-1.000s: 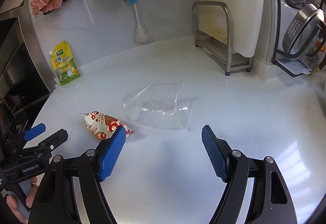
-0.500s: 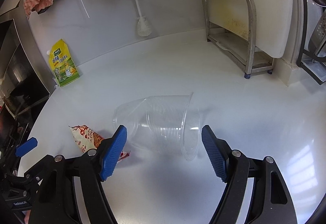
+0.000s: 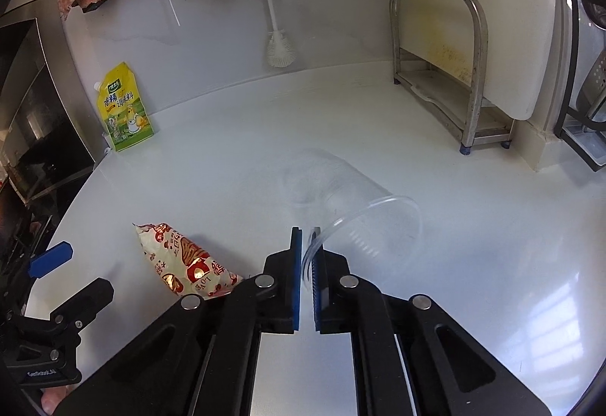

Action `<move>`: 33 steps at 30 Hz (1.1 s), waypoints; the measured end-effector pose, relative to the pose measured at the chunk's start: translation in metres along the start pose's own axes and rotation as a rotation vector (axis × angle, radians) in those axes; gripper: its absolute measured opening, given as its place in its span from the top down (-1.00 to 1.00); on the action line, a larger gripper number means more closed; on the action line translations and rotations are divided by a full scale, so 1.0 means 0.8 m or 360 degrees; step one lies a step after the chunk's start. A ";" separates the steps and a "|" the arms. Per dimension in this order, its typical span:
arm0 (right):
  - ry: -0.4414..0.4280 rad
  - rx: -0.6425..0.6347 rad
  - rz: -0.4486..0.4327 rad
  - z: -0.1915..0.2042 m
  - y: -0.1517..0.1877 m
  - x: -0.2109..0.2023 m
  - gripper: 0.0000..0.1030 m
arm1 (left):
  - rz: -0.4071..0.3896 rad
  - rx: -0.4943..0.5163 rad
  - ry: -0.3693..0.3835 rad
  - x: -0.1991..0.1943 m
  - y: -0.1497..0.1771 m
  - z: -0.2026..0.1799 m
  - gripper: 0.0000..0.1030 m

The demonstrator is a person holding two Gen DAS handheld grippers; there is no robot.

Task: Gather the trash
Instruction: 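Grasp the clear plastic cup rim with the right tool, then close the left tool on the red-printed snack wrapper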

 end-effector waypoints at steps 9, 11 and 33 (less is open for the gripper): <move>0.0117 0.0096 -0.0134 -0.024 0.016 -0.055 0.92 | 0.0014 -0.0017 0.0028 -0.005 -0.004 -0.031 -0.88; 0.0158 0.0127 -0.0151 -0.033 0.021 -0.065 0.92 | 0.0018 -0.0028 0.0017 -0.005 -0.009 -0.040 -0.88; 0.0225 0.0177 -0.0284 -0.057 0.021 -0.111 0.92 | 0.0358 -0.0408 -0.0235 0.066 -0.046 -0.063 -0.88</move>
Point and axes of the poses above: each gripper's, at about its wrist camera, not at the fingertips, and x roughly the way its jaws point, z to its left, y to its underside, the point moved 2 cm from there along x, roughly the way its jaws point, and after that the axes turned 4 degrees about -y, right-handed, at the moved point
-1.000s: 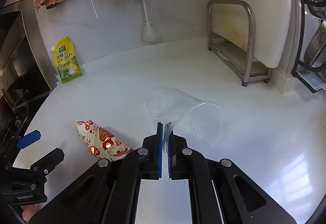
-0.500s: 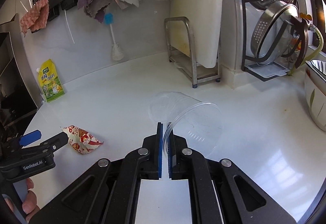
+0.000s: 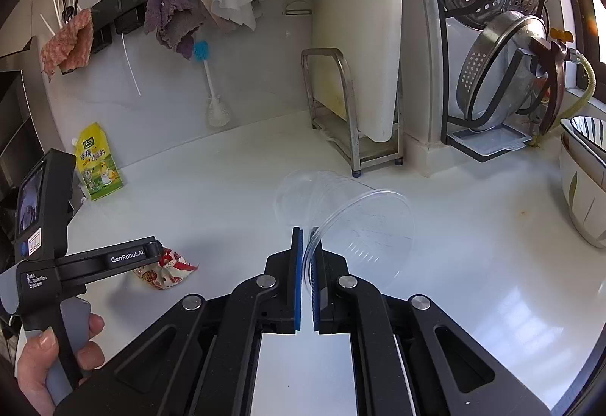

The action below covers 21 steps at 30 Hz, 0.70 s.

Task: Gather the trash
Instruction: 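Close the left tool on the red-printed snack wrapper, then carry the snack wrapper and clear cup over the mesh bin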

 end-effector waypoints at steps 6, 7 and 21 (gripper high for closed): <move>-0.0002 0.0010 -0.0016 0.000 -0.003 -0.004 0.92 | 0.0043 -0.0043 0.0035 0.012 -0.002 -0.007 -0.84; -0.0004 0.0010 -0.0018 0.000 -0.003 -0.004 0.92 | 0.0041 -0.0042 0.0047 0.013 -0.002 -0.007 -0.78; -0.0001 -0.0013 0.0000 0.003 -0.003 -0.001 0.92 | -0.0001 0.0086 0.0181 0.017 0.004 -0.017 0.73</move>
Point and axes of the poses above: each gripper's, at about its wrist camera, not at the fingertips, and x roughly the way its jaws point, z to its left, y to its underside, the point moved 2 cm from there along x, roughly the way its jaws point, and after that the axes turned 4 degrees about -y, right-handed, at the moved point
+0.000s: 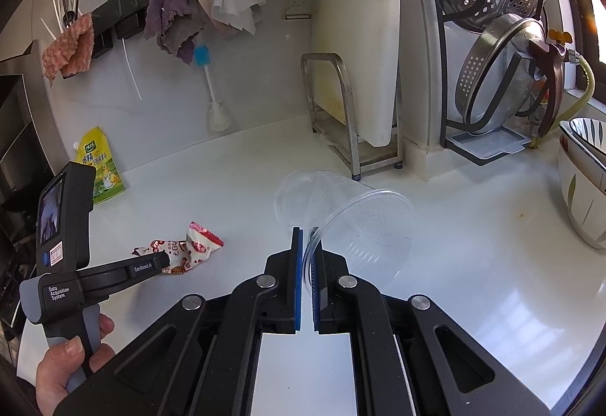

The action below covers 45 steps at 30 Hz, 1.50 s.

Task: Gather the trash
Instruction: 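Carry the snack wrapper and clear cup over the mesh bin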

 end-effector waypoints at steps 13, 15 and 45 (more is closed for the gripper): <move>0.0001 -0.0038 0.0006 0.007 0.002 -0.002 0.92 | -0.0219 0.0151 0.0021 -0.058 0.010 0.015 0.82; 0.0003 -0.0055 0.0006 0.011 0.005 -0.006 0.92 | -0.0254 0.0183 0.0024 -0.069 0.014 0.019 0.83; 0.0137 0.0019 -0.0016 0.090 0.163 -0.232 0.92 | -0.0497 0.0551 0.0163 -0.253 0.187 0.083 0.83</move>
Point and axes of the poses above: each gripper's, at about its wrist camera, not at the fingertips, and x roughly the way its jaws point, z to its left, y to its underside, the point moved 2 cm from there along x, roughly the way its jaws point, and after that the axes turned 4 degrees about -y, right-handed, at the moved point
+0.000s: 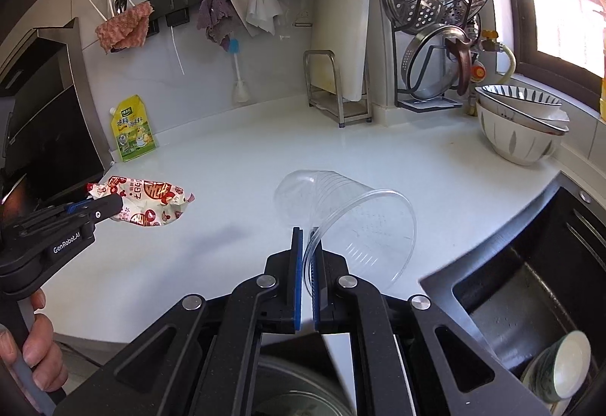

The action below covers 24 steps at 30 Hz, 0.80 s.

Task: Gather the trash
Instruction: 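Carry the snack wrapper and clear cup over the mesh bin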

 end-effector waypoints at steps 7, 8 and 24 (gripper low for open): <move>0.0028 0.0051 -0.0004 0.020 0.057 -0.065 0.92 | -0.0004 0.0018 0.0074 -0.055 0.048 0.005 0.83; 0.0033 0.0051 -0.0004 0.023 0.065 -0.073 0.92 | -0.0005 0.0022 0.0079 -0.062 0.055 0.005 0.83; 0.0059 0.0034 0.0027 0.059 0.165 -0.156 0.92 | 0.0113 0.0134 0.0266 -0.117 0.170 -0.013 0.83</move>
Point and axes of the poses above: each gripper's, at about its wrist camera, not at the fingertips, and x roughly the way its jaws point, z to its left, y to its underside, the point moved 2 cm from there along x, roughly the way its jaws point, and after that the axes turned 4 degrees about -y, right-handed, at the moved point
